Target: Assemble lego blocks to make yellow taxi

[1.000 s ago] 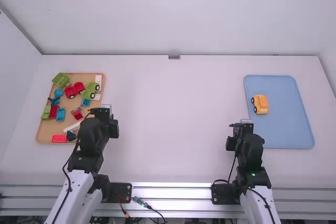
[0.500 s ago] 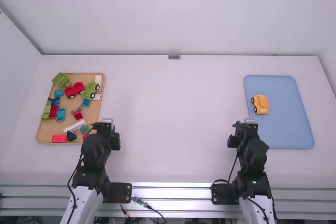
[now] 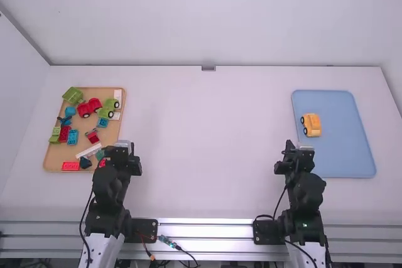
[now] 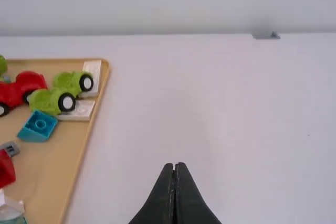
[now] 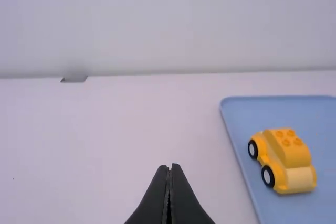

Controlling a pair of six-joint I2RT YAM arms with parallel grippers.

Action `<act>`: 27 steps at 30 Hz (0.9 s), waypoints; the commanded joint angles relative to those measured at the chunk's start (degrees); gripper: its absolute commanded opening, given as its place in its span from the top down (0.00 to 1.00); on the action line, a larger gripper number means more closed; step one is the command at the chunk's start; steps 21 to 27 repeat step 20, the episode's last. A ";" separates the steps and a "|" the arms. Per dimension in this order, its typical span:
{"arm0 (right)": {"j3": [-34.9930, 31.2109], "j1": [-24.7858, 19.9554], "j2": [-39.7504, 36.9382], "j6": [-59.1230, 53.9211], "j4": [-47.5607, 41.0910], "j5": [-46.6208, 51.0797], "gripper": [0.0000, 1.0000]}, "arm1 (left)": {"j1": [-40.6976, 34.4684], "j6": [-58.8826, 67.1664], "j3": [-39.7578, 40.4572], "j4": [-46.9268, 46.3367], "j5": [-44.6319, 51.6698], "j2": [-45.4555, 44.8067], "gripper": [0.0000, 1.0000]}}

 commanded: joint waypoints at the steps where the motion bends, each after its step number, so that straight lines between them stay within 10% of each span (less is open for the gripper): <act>1: -0.67 0.01 -1.60 0.12 -0.32 0.12 1.00 | -0.12 -0.32 -0.56 -0.30 0.08 -1.79 1.00; 27: -0.67 0.01 -3.29 0.12 -0.32 0.12 1.00 | -0.12 -0.32 -0.56 -0.30 0.08 -9.10 1.00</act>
